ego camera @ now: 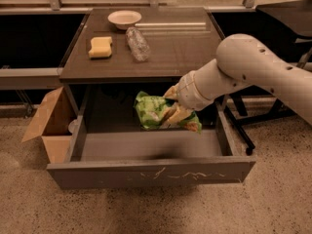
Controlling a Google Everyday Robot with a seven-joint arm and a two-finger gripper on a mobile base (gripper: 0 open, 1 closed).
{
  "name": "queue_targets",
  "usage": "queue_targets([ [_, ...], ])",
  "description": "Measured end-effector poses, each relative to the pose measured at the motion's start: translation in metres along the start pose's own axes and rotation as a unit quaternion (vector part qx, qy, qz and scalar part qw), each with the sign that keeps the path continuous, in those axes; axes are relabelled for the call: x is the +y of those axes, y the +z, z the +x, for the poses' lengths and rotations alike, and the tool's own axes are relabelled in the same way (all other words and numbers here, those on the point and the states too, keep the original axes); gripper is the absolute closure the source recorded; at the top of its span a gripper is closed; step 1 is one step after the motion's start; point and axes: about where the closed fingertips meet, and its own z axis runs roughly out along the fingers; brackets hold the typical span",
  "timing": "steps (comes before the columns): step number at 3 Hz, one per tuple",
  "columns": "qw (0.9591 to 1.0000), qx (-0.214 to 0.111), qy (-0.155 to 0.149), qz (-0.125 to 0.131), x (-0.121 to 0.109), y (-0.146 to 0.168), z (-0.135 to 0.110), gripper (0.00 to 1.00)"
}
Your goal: Pick green rice chip bag from top drawer and place on counter
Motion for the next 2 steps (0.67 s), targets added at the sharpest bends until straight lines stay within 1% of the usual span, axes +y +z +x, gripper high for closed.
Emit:
queue_targets([
  [1,1.0000,0.002,0.000,-0.003,0.000,0.004,-0.002,1.00],
  [2,0.9992,0.009,0.001,0.038,-0.020,-0.039,0.002,1.00],
])
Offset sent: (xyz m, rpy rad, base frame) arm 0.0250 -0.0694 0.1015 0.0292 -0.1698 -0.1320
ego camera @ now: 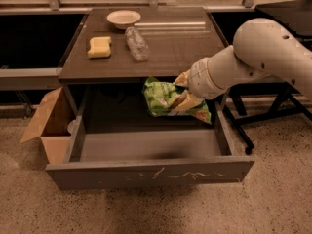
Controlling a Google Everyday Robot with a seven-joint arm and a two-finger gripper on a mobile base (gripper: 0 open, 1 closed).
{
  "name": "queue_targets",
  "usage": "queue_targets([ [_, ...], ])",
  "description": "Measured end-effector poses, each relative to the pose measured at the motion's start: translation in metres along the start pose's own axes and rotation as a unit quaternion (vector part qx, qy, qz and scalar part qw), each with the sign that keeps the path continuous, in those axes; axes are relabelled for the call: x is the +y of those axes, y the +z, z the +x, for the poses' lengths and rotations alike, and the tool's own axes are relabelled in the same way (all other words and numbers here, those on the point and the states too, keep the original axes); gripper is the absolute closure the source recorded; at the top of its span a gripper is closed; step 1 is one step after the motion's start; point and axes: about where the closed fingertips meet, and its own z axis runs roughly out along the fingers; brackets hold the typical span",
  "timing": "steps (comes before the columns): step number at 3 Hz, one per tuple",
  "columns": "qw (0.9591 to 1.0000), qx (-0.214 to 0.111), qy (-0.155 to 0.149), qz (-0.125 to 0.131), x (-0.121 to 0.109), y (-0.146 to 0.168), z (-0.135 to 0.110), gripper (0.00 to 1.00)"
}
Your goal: Pick green rice chip bag from top drawer and place on counter
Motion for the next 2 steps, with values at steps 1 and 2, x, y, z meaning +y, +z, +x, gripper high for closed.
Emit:
queue_targets([
  [1,0.9980,0.046,-0.002,0.043,-0.077,-0.088,0.021,1.00],
  [2,0.9962,0.047,-0.007,0.073,-0.098,-0.118,0.015,1.00],
])
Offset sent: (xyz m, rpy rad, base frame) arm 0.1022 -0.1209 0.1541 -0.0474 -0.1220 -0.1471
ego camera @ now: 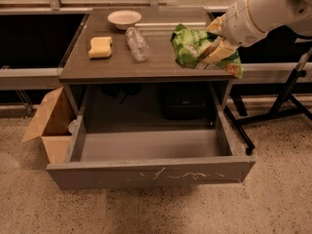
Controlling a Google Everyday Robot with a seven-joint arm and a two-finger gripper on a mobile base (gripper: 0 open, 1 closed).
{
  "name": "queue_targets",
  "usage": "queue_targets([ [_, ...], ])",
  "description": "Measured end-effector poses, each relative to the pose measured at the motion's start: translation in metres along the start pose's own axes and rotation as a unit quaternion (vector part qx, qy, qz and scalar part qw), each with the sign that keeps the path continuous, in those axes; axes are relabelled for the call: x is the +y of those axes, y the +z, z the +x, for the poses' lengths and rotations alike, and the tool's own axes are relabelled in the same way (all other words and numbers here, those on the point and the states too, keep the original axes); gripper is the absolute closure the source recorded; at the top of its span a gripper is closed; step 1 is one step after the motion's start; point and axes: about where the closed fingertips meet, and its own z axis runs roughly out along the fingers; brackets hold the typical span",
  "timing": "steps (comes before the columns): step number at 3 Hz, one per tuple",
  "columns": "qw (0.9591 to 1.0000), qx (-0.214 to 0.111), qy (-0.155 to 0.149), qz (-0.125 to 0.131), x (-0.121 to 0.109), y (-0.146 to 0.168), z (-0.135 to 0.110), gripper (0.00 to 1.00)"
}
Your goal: Pick green rice chip bag from top drawer and place on counter
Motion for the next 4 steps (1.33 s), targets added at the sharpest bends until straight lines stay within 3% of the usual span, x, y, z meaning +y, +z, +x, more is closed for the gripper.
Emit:
queue_targets([
  [2,0.9999,-0.005,0.008,0.010,-0.011,0.004,0.002,1.00],
  [3,0.9996,-0.010,0.027,0.005,-0.026,0.019,0.018,1.00],
  [4,0.9981,-0.021,0.055,0.019,-0.071,0.042,0.050,1.00],
])
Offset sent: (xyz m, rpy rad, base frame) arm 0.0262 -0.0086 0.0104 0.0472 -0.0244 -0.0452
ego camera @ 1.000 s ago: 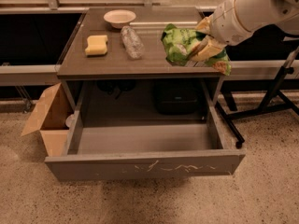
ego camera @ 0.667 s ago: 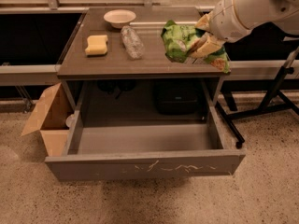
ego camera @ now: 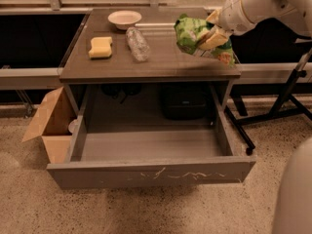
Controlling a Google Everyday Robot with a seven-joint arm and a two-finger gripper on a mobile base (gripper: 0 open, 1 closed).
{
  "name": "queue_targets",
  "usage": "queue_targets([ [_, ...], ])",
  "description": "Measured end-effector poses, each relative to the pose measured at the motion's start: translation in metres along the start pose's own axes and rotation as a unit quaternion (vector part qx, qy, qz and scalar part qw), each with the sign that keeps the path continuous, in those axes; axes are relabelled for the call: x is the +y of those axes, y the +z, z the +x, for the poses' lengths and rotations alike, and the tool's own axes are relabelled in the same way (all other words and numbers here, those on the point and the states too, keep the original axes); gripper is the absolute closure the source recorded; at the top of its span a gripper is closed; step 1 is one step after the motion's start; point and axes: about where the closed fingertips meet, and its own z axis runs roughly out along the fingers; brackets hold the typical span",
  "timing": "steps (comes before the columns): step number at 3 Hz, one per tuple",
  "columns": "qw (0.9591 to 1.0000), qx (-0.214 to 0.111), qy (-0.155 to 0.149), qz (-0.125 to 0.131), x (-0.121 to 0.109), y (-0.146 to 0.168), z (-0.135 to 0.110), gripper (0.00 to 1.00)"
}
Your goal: Pick green rice chip bag from top drawer and place on counter
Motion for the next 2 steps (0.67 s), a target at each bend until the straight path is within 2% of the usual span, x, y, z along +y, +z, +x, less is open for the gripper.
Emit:
queue_targets([
  [1,0.9993,-0.012,0.007,0.034,-0.038,0.002,0.007,1.00],
  [2,0.9970,-0.031,0.014,0.069,-0.070,0.012,0.011,0.74],
])
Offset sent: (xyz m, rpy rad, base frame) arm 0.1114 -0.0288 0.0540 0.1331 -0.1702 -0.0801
